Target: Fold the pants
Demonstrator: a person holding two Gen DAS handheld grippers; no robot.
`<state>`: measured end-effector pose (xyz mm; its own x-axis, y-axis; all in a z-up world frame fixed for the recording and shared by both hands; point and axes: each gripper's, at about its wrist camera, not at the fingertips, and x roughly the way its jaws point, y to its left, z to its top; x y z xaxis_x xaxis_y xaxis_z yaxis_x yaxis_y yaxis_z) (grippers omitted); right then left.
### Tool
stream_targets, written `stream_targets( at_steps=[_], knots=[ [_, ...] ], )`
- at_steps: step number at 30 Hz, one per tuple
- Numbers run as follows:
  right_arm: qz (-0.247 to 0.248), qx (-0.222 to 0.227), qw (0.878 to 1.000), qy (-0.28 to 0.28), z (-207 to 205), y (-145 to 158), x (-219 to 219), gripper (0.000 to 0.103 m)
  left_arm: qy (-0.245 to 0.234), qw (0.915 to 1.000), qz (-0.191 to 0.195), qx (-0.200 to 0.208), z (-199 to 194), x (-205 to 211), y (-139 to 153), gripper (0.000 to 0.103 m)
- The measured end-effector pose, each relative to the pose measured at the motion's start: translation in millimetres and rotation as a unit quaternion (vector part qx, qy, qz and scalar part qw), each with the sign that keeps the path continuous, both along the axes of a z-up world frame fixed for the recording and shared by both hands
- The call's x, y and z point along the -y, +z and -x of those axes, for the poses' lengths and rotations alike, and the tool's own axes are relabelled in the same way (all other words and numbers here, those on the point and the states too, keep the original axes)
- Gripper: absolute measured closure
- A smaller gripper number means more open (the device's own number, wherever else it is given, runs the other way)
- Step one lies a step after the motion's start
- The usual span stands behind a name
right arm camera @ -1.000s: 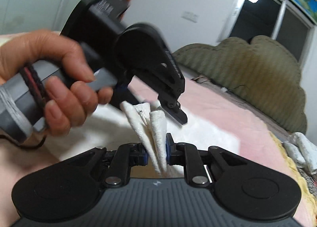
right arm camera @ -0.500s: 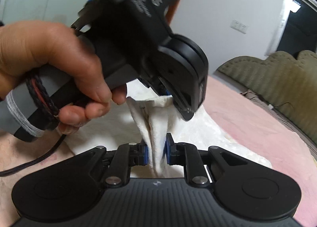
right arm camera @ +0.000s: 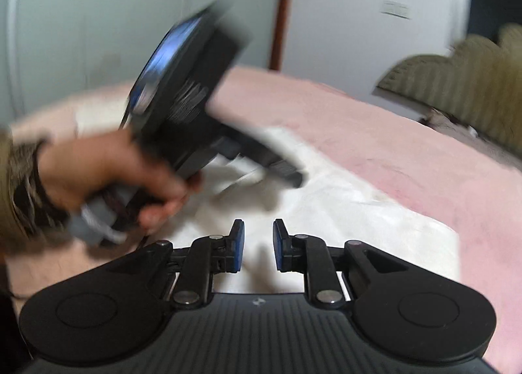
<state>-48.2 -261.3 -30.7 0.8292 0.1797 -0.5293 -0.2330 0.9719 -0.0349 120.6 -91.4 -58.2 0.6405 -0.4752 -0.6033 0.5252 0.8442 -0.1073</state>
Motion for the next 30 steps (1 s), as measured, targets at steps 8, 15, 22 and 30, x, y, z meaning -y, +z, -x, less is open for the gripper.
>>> stream_targets(
  at_steps=[8, 15, 22, 30],
  knots=[
    [-0.005, -0.054, 0.996, -0.077, -4, -30, 13, 0.085, 0.073, 0.9958, -0.047, 0.03, -6, -28, 27, 0.04],
    [-0.03, -0.006, 0.999, -0.038, -37, -23, -24, 0.085, 0.047, 0.9826, -0.149, 0.1, -15, 5, 31, 0.002],
    [-0.004, -0.004, 1.0, -0.007, -20, -14, -42, 0.085, 0.122, 0.9673, -0.206, 0.085, -42, -2, 5, 0.005],
    [0.075, 0.003, 0.996, 0.038, -9, -23, -73, 0.085, 0.145, 0.9875, -0.059, -0.023, -26, -57, 32, 0.004]
  ],
)
